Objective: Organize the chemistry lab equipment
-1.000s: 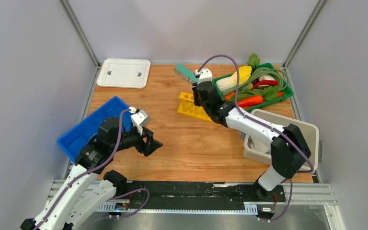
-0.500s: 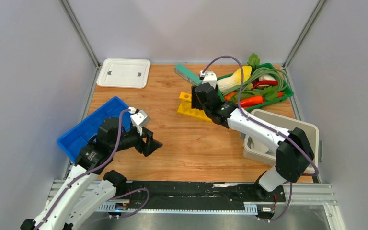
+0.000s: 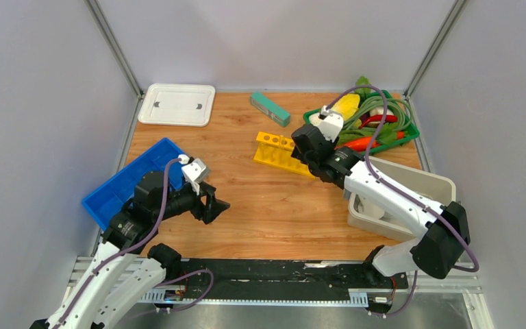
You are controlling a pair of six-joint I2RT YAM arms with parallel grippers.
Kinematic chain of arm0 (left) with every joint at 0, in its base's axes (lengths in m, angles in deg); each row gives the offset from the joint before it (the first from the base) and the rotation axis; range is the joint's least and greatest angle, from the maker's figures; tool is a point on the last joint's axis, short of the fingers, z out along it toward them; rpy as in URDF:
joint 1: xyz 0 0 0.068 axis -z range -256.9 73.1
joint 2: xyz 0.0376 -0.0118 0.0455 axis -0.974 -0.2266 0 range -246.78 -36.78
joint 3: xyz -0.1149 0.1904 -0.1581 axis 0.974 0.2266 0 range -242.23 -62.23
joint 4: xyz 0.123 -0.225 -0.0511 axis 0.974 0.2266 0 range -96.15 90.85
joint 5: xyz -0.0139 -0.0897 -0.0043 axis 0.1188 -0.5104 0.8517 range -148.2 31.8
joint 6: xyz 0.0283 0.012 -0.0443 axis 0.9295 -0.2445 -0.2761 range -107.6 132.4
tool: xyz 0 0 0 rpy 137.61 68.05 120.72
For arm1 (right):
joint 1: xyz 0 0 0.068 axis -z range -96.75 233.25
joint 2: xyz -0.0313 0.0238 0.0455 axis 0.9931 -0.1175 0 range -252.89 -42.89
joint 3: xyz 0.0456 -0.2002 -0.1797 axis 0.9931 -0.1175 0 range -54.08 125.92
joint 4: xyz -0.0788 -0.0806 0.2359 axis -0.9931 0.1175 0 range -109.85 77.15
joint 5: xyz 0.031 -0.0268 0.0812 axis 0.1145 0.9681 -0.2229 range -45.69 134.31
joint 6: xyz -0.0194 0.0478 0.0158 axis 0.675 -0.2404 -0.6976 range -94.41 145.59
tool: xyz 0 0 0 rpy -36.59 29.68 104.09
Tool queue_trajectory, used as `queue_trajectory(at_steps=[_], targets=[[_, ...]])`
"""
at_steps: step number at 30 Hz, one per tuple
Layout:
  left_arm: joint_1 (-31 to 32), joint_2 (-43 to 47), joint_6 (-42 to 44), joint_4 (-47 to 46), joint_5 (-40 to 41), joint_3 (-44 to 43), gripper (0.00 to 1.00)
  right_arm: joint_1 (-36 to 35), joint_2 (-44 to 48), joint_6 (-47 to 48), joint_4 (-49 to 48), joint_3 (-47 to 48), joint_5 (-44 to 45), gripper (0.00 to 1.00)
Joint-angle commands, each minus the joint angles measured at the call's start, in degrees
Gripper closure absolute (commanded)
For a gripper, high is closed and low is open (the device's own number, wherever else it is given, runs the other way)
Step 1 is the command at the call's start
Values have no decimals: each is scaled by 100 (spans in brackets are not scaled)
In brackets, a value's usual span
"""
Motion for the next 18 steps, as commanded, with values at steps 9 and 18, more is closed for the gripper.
queue_trajectory(at_steps=[9, 18], targets=[[15, 191, 69, -11, 133, 29, 23, 301, -640, -2362, 1252, -129, 409, 47], [15, 217, 87, 51, 380, 11, 23, 362, -1423, -3109, 1570, 12, 119, 53]])
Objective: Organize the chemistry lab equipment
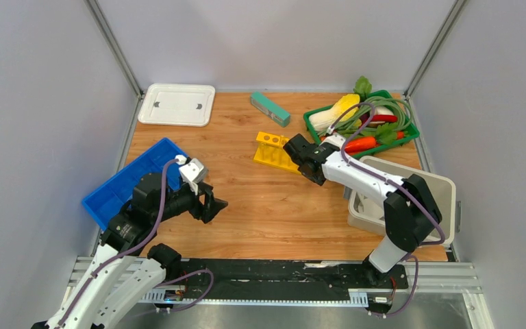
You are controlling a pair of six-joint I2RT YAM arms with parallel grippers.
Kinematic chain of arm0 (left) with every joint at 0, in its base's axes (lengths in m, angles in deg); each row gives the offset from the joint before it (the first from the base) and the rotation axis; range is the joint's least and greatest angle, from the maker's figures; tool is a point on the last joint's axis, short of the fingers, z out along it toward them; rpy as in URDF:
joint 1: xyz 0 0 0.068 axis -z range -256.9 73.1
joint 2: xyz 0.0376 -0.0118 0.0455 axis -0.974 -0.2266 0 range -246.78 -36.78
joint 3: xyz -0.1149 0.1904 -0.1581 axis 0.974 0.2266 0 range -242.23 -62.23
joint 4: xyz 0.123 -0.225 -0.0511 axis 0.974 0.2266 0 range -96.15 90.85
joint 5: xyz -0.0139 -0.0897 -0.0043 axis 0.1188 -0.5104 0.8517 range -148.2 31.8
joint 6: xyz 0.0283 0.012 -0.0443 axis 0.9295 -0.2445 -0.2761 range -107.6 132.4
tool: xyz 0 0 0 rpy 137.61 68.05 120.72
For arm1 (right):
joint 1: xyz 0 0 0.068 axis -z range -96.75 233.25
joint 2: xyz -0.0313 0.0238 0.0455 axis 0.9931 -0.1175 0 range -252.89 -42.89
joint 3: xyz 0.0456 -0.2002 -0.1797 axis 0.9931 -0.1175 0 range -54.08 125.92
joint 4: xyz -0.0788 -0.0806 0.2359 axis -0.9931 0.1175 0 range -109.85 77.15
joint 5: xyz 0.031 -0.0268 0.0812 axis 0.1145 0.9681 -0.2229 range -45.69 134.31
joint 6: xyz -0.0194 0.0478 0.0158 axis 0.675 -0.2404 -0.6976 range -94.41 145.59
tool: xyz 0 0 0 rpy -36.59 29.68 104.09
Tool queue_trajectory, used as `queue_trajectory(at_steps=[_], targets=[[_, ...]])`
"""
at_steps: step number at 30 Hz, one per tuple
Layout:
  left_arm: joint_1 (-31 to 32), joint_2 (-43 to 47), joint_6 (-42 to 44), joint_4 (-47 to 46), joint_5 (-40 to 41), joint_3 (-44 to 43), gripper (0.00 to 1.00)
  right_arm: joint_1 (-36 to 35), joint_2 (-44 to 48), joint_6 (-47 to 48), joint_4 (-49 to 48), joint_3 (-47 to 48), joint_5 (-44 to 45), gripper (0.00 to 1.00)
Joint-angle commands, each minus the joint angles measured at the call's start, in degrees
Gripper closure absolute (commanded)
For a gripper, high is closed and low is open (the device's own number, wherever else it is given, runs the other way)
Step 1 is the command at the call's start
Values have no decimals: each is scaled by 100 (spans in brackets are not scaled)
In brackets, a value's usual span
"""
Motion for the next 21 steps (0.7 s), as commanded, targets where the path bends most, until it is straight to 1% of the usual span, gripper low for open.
queue_trajectory(at_steps=[1, 6, 11, 15, 21], targets=[[15, 77, 87, 16, 119, 9, 23, 22, -197, -624, 26, 110, -71, 53], [6, 104, 95, 24, 172, 0, 24, 30, -425, -774, -255, -48, -256, 55], [14, 121, 95, 16, 190, 9, 24, 48, -785, -827, -344, -13, -362, 57], [6, 113, 95, 16, 190, 9, 24, 74, -1014, -870, -370, 5, -362, 58], [6, 113, 104, 16, 225, 9, 24, 109, -1120, -853, -528, -118, -283, 58]])
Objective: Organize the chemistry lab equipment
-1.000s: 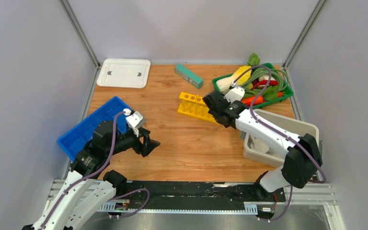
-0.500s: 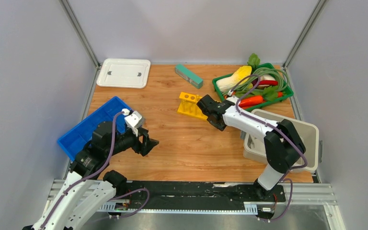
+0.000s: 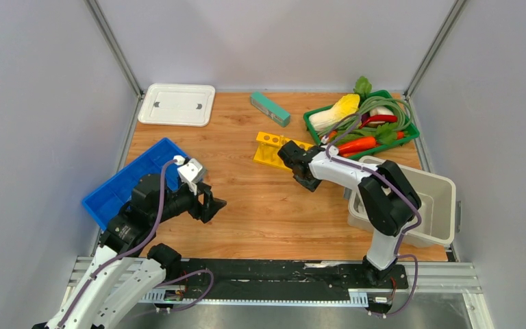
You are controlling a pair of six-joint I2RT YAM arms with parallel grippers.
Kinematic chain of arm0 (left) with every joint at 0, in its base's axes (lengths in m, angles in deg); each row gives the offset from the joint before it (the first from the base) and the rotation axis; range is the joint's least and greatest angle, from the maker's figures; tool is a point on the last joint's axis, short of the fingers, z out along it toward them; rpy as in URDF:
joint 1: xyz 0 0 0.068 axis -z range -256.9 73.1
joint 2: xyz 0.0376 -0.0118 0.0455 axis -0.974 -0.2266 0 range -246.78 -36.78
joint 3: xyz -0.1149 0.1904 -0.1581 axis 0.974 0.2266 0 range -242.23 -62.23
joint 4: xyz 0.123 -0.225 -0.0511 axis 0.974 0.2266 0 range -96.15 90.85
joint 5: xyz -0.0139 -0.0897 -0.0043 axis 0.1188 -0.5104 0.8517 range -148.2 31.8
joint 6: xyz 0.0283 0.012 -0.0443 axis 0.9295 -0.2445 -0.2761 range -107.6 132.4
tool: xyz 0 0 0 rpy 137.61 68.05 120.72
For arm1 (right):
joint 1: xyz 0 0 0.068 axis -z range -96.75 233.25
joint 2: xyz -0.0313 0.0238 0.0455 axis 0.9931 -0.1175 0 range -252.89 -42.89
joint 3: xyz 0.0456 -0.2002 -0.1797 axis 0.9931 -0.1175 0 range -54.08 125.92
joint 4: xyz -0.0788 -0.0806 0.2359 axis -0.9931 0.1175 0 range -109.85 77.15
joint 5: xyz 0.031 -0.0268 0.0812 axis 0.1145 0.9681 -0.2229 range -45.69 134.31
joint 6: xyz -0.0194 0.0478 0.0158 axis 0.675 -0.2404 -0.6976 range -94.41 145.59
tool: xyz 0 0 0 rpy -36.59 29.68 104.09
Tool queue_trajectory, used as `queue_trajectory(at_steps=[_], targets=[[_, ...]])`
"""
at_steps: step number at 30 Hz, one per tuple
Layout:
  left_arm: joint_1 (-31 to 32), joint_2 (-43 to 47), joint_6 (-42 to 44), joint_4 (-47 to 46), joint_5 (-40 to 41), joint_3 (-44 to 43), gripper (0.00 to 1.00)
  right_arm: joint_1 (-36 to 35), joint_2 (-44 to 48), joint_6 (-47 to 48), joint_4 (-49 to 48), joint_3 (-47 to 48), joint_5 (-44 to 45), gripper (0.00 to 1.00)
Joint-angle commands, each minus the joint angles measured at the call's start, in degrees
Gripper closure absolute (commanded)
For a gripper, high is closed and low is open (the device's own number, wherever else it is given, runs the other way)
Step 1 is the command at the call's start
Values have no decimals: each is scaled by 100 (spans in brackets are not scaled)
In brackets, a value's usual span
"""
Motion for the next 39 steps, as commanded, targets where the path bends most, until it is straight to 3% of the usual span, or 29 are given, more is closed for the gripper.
queue_trajectory(at_steps=[1, 9, 19, 24, 33, 39], targets=[[6, 38, 104, -30, 24, -6, 24, 46, -73, -171, -220, -70, 237, 58], [6, 47, 95, -22, 68, 3, 24, 90, -205, -110, -299, -219, 238, 63], [6, 38, -10, -39, 279, -6, 25, 11, 217, 391, -431, -738, -245, 88], [15, 38, -28, -65, 296, -24, 25, -296, 322, 523, -510, -1011, -536, 89], [15, 30, -177, -109, 366, -50, 25, -1228, 691, 181, 175, -993, -369, 88], [14, -49, -922, -241, 472, -15, 27, -2044, 998, 575, 149, -1063, -536, 90]])
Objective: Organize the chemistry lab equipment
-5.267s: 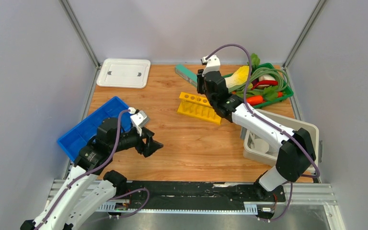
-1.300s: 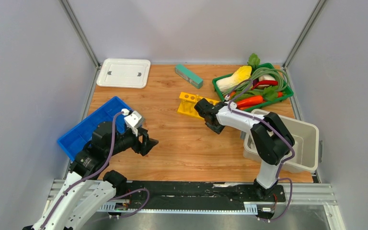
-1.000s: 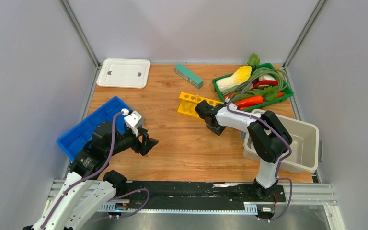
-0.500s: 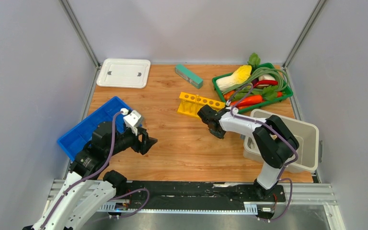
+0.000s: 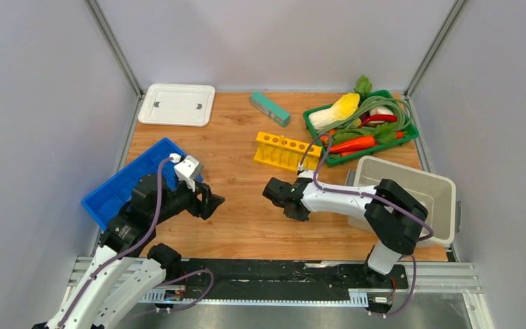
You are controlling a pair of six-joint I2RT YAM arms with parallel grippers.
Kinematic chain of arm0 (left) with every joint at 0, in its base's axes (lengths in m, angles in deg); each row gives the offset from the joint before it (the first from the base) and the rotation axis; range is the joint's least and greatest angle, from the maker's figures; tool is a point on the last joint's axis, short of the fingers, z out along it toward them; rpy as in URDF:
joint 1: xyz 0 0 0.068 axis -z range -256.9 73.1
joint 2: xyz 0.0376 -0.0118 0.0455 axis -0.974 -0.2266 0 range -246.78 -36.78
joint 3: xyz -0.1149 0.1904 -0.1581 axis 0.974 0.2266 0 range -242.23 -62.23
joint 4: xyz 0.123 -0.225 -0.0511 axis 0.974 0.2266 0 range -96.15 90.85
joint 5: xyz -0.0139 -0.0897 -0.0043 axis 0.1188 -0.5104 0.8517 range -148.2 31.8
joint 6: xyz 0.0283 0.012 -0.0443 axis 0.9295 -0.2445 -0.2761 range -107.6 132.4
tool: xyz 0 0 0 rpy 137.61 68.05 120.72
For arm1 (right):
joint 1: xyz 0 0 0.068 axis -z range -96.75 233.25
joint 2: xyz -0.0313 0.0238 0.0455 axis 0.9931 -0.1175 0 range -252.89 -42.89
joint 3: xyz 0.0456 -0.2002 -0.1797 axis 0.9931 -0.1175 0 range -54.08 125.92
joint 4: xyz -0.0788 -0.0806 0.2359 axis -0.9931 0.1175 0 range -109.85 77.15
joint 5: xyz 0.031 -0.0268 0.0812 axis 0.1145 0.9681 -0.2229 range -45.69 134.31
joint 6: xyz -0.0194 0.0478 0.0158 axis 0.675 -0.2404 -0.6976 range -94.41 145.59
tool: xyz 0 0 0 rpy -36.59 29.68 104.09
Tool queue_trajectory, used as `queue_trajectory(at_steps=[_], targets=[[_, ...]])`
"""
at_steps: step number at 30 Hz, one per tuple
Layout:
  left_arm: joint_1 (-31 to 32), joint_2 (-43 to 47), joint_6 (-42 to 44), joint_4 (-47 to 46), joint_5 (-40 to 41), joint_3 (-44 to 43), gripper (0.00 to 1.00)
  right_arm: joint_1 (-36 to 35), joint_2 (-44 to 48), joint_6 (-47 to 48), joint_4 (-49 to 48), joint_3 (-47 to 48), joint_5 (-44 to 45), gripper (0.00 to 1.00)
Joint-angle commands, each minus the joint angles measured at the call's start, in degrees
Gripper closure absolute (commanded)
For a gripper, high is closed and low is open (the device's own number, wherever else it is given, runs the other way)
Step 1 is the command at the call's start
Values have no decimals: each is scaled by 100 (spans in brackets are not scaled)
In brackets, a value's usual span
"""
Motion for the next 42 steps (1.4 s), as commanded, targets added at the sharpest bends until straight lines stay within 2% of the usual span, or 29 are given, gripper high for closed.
queue_trajectory(at_steps=[1, 5, 8, 11, 17, 31, 42], targets=[[6, -82, -773, -272, 111, 11, 27, -572, 396, 363, -43, -49, -149, 91], [14, -345, -1344, -394, 200, 152, 28, -811, 720, 1110, -938, -444, -552, 96], [15, -617, -1617, -667, 261, 362, 28, -872, 958, 1822, -1694, -778, -975, 96], [15, -987, -1907, -799, 191, 381, 28, -960, 1151, 2288, -2179, -1024, -1028, 96], [14, -1725, -2233, -1413, -107, 433, 29, -1022, 1371, 3071, -2996, -1447, -1054, 89], [15, -3342, -2813, -2759, -644, 346, 25, -1110, 2531, 3634, -3955, -2114, -1353, 85], [15, -3800, -2664, -2891, -1154, -111, 25, -1206, 3217, 3766, -4342, -2379, -1512, 85]])
